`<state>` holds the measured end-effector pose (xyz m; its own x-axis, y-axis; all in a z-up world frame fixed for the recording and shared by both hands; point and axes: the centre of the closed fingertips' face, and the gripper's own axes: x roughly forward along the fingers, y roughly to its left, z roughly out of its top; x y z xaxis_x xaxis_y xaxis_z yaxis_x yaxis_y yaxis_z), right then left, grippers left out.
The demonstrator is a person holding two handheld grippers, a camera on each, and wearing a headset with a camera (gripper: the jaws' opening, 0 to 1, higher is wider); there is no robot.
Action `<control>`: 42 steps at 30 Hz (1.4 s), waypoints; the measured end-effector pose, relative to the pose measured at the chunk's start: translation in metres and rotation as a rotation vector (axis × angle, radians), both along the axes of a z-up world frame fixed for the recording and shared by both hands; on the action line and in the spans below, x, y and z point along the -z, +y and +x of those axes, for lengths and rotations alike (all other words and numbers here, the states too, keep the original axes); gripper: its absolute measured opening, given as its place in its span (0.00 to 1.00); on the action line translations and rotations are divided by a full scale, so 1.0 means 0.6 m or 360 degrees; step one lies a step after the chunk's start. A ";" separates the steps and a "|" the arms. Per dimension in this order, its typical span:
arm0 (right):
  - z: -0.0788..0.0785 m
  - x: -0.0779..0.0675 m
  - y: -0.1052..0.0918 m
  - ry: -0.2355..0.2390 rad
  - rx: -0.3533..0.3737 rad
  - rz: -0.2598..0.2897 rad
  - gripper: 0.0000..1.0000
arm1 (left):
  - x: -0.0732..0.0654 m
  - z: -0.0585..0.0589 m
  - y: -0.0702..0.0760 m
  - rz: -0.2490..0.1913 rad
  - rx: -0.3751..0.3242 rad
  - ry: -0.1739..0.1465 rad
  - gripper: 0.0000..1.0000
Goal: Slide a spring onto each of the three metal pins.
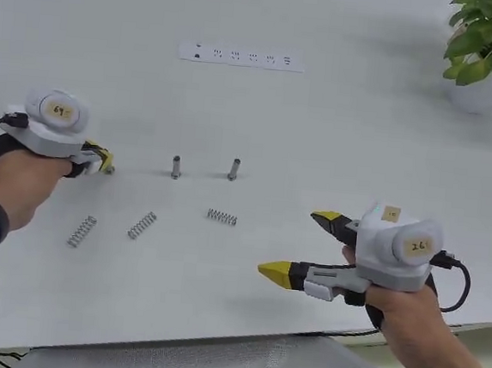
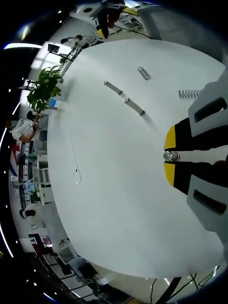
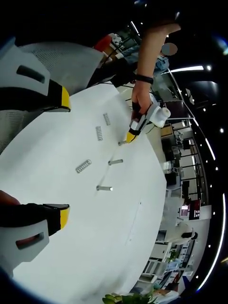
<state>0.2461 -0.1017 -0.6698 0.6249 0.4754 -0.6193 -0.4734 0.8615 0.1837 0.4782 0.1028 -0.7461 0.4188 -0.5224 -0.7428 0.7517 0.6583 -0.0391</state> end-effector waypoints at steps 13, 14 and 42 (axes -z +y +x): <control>-0.003 0.004 -0.001 0.0011 0.0000 -0.0003 0.78 | -0.002 -0.006 -0.013 0.0004 0.0037 -0.0025 0.00; -0.003 0.004 0.000 0.0012 0.0001 -0.0002 0.78 | -0.002 -0.006 -0.013 0.0005 0.0038 -0.0026 0.00; 0.001 0.002 -0.002 0.0013 0.0002 -0.0006 0.78 | 0.009 -0.017 -0.011 0.0051 0.0059 -0.0022 0.00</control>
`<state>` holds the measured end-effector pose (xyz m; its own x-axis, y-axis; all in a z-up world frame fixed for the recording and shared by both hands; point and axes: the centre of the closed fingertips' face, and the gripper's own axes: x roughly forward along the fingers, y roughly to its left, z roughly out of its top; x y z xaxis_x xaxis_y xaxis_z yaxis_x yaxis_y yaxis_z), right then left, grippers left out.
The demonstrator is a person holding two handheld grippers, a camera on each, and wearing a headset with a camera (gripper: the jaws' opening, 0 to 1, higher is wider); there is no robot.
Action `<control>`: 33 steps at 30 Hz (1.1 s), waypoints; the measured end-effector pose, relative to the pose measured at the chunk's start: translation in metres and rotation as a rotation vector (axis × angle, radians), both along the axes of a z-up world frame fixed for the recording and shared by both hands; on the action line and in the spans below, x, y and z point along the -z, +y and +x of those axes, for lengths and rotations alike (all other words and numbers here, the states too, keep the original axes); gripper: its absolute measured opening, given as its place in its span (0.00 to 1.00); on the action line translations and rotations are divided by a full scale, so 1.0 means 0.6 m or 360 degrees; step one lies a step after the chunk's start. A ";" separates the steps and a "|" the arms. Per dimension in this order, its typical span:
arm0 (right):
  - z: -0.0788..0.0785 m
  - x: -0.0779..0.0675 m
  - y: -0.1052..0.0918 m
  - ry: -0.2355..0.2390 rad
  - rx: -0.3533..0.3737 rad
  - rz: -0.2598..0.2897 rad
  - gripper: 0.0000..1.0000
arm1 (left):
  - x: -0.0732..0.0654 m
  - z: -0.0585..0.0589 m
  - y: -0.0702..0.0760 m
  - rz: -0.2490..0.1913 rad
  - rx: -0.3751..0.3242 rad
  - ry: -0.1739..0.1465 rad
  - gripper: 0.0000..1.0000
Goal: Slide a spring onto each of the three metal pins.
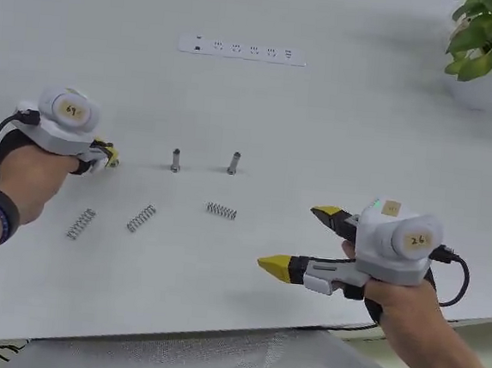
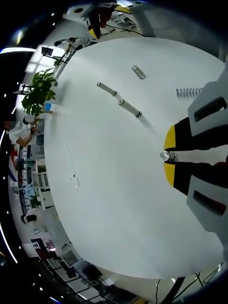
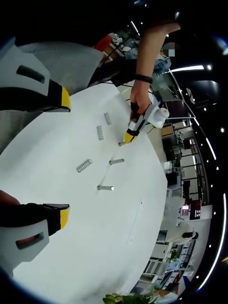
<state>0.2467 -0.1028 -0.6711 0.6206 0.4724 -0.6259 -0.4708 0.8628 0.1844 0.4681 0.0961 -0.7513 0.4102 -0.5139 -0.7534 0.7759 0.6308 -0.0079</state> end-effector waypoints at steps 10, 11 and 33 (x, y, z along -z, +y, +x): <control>0.000 0.001 -0.001 -0.0002 0.0000 0.0004 0.78 | 0.005 -0.009 0.007 -0.0015 -0.0015 0.0057 0.12; 0.000 0.001 -0.002 -0.0003 0.0003 0.0005 0.78 | 0.005 -0.011 0.009 -0.0014 -0.0016 0.0063 0.14; 0.000 0.004 0.004 -0.0004 -0.0009 0.0013 0.78 | -0.023 -0.034 0.052 -0.0059 -0.0040 0.0059 0.30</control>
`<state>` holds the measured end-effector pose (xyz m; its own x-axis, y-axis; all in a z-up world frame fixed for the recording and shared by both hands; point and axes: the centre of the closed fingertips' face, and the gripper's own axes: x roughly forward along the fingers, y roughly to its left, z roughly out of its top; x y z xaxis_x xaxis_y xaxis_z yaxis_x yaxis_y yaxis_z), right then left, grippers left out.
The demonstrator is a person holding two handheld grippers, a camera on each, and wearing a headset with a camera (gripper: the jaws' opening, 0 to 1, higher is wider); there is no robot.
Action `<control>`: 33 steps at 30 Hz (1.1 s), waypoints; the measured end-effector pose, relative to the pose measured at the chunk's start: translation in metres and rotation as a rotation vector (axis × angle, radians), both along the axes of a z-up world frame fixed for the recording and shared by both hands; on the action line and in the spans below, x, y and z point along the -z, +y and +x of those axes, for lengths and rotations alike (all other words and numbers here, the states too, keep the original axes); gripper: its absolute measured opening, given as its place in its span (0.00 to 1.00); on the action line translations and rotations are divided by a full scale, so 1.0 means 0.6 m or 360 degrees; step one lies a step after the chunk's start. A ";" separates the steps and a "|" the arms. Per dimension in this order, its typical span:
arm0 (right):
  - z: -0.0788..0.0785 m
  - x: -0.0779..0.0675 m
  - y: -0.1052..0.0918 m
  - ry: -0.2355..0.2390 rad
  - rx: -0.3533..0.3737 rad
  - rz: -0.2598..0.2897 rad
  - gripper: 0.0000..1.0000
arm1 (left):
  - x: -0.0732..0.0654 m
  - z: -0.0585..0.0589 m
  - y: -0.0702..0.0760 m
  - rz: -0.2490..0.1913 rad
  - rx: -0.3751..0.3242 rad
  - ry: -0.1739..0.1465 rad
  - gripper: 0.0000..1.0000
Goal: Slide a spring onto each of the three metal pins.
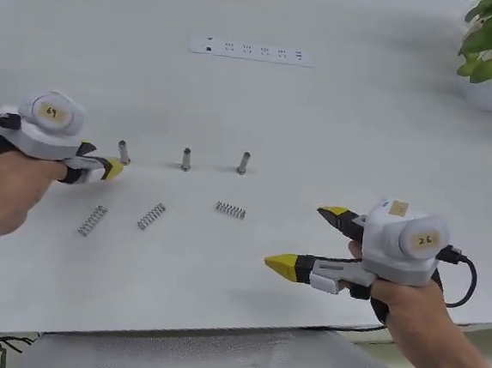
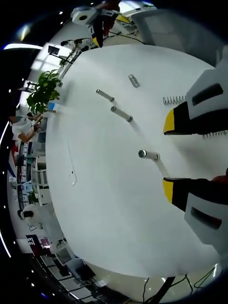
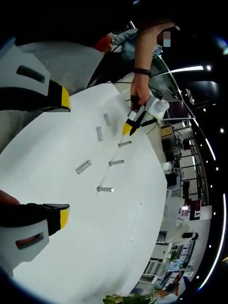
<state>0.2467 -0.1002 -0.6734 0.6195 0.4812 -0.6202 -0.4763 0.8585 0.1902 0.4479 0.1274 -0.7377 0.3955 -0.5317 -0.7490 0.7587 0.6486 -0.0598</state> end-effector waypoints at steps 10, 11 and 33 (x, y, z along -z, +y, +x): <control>0.002 0.000 0.003 0.0000 -0.0008 0.0003 0.78 | -0.029 -0.004 0.013 -0.0056 -0.0014 -0.0035 0.35; 0.003 0.000 0.003 -0.0001 -0.0008 0.0004 0.78 | -0.031 -0.005 0.015 -0.0059 -0.0016 -0.0041 0.35; 0.010 0.002 0.012 0.0001 -0.0039 0.0006 0.78 | -0.071 -0.050 0.075 -0.0120 -0.0080 -0.0083 0.41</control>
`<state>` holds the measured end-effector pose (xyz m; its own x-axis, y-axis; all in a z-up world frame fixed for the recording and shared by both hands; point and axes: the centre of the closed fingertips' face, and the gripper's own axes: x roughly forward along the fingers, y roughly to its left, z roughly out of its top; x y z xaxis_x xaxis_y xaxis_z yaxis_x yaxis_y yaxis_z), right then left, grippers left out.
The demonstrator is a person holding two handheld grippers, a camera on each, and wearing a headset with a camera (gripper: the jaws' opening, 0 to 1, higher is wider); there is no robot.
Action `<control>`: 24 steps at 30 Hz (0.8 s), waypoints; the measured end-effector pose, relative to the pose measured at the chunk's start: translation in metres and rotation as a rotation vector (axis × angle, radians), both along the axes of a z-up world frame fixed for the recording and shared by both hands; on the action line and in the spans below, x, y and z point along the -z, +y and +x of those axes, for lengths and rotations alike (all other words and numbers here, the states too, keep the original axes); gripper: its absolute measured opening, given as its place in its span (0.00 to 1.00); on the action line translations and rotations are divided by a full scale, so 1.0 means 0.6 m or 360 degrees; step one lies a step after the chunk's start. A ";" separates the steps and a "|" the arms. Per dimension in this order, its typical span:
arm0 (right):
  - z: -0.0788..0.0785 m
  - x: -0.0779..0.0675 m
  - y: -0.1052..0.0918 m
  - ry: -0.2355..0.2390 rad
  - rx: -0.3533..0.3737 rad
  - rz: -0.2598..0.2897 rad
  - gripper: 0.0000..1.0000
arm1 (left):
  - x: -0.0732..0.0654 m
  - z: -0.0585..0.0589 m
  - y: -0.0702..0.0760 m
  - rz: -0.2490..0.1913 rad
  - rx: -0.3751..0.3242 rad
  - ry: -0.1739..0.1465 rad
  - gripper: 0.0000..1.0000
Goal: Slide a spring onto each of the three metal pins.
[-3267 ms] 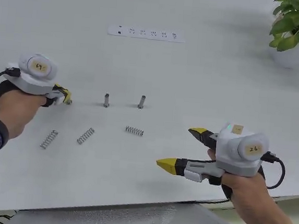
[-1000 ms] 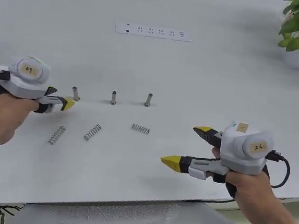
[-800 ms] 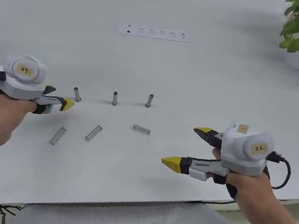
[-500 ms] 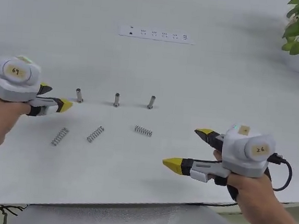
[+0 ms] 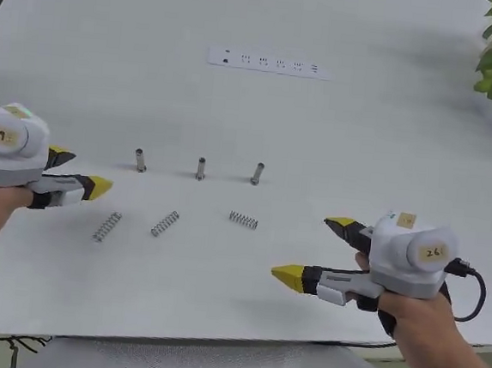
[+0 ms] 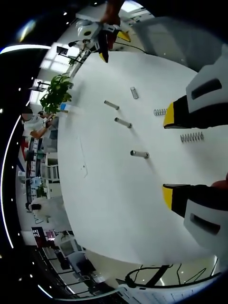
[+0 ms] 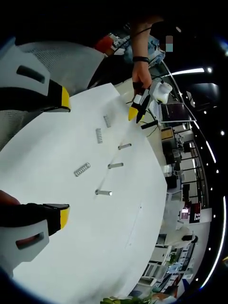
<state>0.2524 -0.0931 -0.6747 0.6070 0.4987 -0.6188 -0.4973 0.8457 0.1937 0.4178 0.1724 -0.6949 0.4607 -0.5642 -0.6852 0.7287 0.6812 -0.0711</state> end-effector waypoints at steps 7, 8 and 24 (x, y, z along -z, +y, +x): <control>0.000 0.001 0.004 0.0002 -0.0015 -0.0002 0.78 | -0.011 -0.017 0.021 -0.0004 -0.0028 -0.0010 0.43; 0.000 0.001 0.004 0.0002 -0.0016 -0.0002 0.78 | -0.011 -0.018 0.023 -0.0005 -0.0031 -0.0010 0.43; 0.000 0.000 0.006 -0.0002 -0.0024 -0.0002 0.78 | -0.001 -0.042 0.018 0.0006 -0.0003 0.0017 0.43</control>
<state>0.2527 -0.0894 -0.6744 0.6003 0.5070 -0.6185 -0.5102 0.8384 0.1921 0.3928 0.1835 -0.6943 0.4542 -0.5610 -0.6921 0.7268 0.6826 -0.0764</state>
